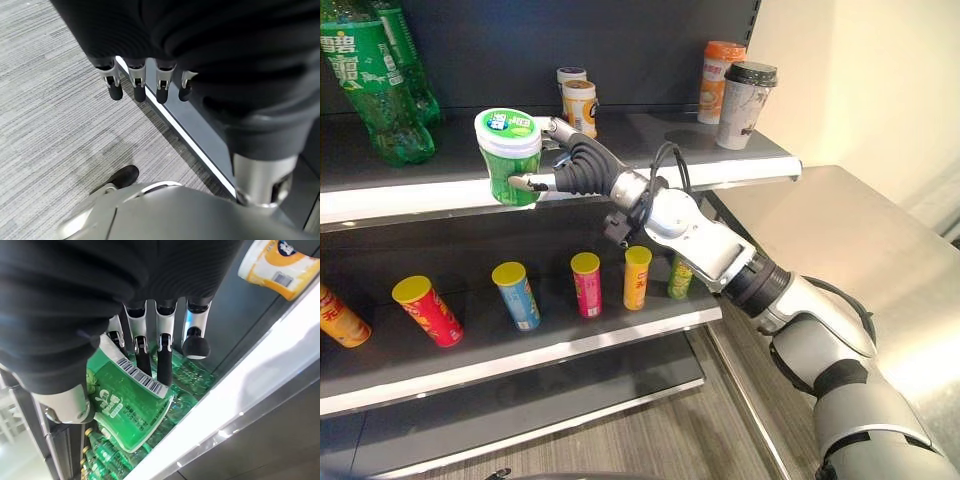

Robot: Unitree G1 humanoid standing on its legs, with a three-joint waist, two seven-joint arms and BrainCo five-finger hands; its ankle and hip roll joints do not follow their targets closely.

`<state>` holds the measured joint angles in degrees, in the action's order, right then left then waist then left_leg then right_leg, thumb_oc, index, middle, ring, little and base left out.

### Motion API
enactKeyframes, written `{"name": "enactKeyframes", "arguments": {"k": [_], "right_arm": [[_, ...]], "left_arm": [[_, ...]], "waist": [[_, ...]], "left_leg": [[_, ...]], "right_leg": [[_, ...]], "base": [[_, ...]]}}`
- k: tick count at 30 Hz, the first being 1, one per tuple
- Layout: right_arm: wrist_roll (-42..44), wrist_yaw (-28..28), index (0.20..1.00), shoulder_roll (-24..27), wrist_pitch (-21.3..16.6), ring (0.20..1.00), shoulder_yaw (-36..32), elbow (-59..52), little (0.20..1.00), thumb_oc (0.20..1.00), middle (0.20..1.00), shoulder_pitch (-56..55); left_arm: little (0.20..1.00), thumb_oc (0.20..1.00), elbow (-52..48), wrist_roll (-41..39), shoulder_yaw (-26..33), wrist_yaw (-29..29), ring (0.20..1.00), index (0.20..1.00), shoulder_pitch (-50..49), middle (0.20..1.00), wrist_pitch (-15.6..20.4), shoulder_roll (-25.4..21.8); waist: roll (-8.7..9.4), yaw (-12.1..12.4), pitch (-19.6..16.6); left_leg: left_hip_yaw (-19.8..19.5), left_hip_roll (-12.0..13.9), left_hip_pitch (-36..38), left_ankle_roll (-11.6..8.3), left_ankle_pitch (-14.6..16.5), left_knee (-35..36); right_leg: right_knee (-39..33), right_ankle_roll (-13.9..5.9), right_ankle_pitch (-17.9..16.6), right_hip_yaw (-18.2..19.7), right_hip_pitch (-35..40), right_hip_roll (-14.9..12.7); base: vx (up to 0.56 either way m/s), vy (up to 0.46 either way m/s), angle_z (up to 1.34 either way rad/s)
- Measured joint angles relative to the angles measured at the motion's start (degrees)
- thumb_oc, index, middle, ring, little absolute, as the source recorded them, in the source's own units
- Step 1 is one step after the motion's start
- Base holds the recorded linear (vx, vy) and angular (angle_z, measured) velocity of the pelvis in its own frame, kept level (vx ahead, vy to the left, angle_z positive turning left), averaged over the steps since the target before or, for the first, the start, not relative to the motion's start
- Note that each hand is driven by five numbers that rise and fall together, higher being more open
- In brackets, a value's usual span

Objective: Put the goods on the table back onto the shelves and tidy them up.

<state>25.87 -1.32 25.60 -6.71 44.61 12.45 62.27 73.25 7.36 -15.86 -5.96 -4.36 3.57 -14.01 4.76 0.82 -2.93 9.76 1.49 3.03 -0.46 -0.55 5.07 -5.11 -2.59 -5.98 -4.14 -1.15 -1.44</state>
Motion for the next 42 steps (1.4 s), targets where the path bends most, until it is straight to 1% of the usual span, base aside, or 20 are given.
{"name": "enactKeyframes", "arguments": {"k": [3,4,8,12,15,16,21,24,31,37,42], "right_arm": [[-0.07,0.69,0.200,-2.32,0.27,0.200,-0.02,4.94,0.200,0.200,0.200,0.68],[-0.18,1.11,0.200,-2.79,1.01,0.200,-0.02,6.37,0.200,0.200,0.200,0.70],[-2.33,1.62,0.200,-3.20,2.43,0.200,-0.03,10.64,0.200,0.200,0.200,1.30],[-3.49,2.44,0.200,-3.24,2.57,0.200,-0.11,13.56,0.200,0.200,0.200,2.79],[-5.78,3.37,0.200,-4.52,2.80,0.200,-0.12,18.91,0.200,0.200,0.200,5.13],[-7.14,3.74,0.200,-4.73,3.45,0.200,-0.23,19.93,0.200,0.200,0.200,5.80],[-9.34,4.37,0.200,-5.26,3.92,0.200,-0.24,21.07,0.200,0.200,0.200,7.04],[-11.29,4.94,0.200,-7.02,4.12,0.200,-0.38,23.83,0.200,0.200,0.200,7.54],[-13.50,5.69,0.200,-7.45,4.63,0.200,-0.62,24.02,0.200,0.200,0.200,7.68],[-13.69,5.66,0.200,-8.29,4.89,0.200,-0.79,24.44,0.200,0.200,0.200,7.68],[-14.00,5.62,0.200,-9.76,4.86,0.200,-1.42,27.70,0.200,0.200,0.200,7.76]], "left_arm": [[1.000,1.000,-0.10,-0.40,-0.02,0.01,1.000,1.000,0.08,1.000,0.02,0.02],[1.000,1.000,-0.09,-1.82,-0.05,0.08,1.000,1.000,0.15,1.000,0.01,0.03],[1.000,1.000,-0.01,-2.19,-0.07,0.49,1.000,1.000,0.10,1.000,0.00,0.00],[1.000,1.000,-0.05,-2.21,-1.32,0.48,1.000,1.000,0.17,1.000,0.01,-0.05],[1.000,1.000,-0.05,-2.21,-2.28,0.52,1.000,1.000,0.45,1.000,0.01,-0.23],[1.000,1.000,-0.07,-2.21,-2.28,0.53,1.000,1.000,0.53,1.000,0.01,-0.24],[1.000,1.000,-0.09,-2.21,-2.33,0.55,1.000,1.000,0.53,1.000,0.03,-0.24],[1.000,1.000,-0.09,-2.21,-2.89,0.55,1.000,1.000,0.52,1.000,0.03,-0.28],[1.000,1.000,-0.14,-2.21,-3.32,0.52,1.000,1.000,0.59,1.000,0.03,-0.39],[1.000,1.000,-0.17,-2.21,-3.35,0.53,1.000,1.000,0.60,1.000,0.04,-0.38],[1.000,1.000,-0.15,-2.21,-4.41,0.54,1.000,1.000,0.57,1.000,0.04,-0.47]], "waist": [[-0.07,0.30,-0.11],[-0.12,0.29,-0.17],[-0.28,0.30,-0.23],[-0.42,0.26,-0.31],[-0.58,0.23,-0.43],[-0.61,0.26,-0.45],[-0.69,0.25,-0.51],[-0.83,0.24,-0.67],[-0.83,0.28,-0.71],[-0.94,0.29,-0.81],[-1.04,0.35,-1.44]], "left_leg": [[-0.09,0.01,-0.03,-0.01,0.01,0.00],[-0.10,0.01,-0.05,-0.01,0.01,0.01],[-0.19,0.03,-0.21,-0.01,0.01,0.01],[-0.19,0.04,-0.21,-0.01,0.01,0.00],[-0.17,0.04,-0.19,0.00,0.00,0.00],[-0.17,0.04,-0.17,0.00,0.00,0.00],[-0.17,0.05,-0.14,0.00,0.00,0.00],[-0.17,0.05,-0.15,0.00,0.00,0.00],[-0.18,0.04,-0.15,0.01,0.00,0.00],[-0.18,0.02,0.07,0.04,-0.08,0.00],[-0.23,0.03,-0.04,0.04,-0.08,0.00]], "right_leg": [[0.00,0.00,0.01,-0.04,0.00,-0.01],[0.00,0.01,0.01,-0.04,0.00,-0.01],[0.00,0.01,0.01,-0.11,-0.14,0.00],[0.00,0.01,0.01,-0.11,-0.16,0.01],[0.00,0.01,0.00,-0.10,-0.16,0.01],[0.00,0.01,0.00,-0.10,-0.15,0.02],[0.00,0.01,0.00,-0.10,-0.15,0.02],[0.00,0.02,0.00,-0.10,-0.15,0.02],[0.00,0.02,0.00,-0.10,-0.13,0.01],[0.00,0.04,-0.01,-0.10,-0.08,0.01],[0.00,0.03,-0.01,-0.12,-0.01,0.00]], "base": [[0.00,0.000,0.00],[0.00,0.000,0.00],[0.00,0.000,0.00],[0.00,0.000,0.00],[0.00,0.000,0.00],[0.00,0.000,0.00],[0.00,0.000,0.00],[0.00,0.000,0.00],[0.00,0.000,0.00],[0.00,0.000,0.00],[0.00,0.000,0.00]]}}
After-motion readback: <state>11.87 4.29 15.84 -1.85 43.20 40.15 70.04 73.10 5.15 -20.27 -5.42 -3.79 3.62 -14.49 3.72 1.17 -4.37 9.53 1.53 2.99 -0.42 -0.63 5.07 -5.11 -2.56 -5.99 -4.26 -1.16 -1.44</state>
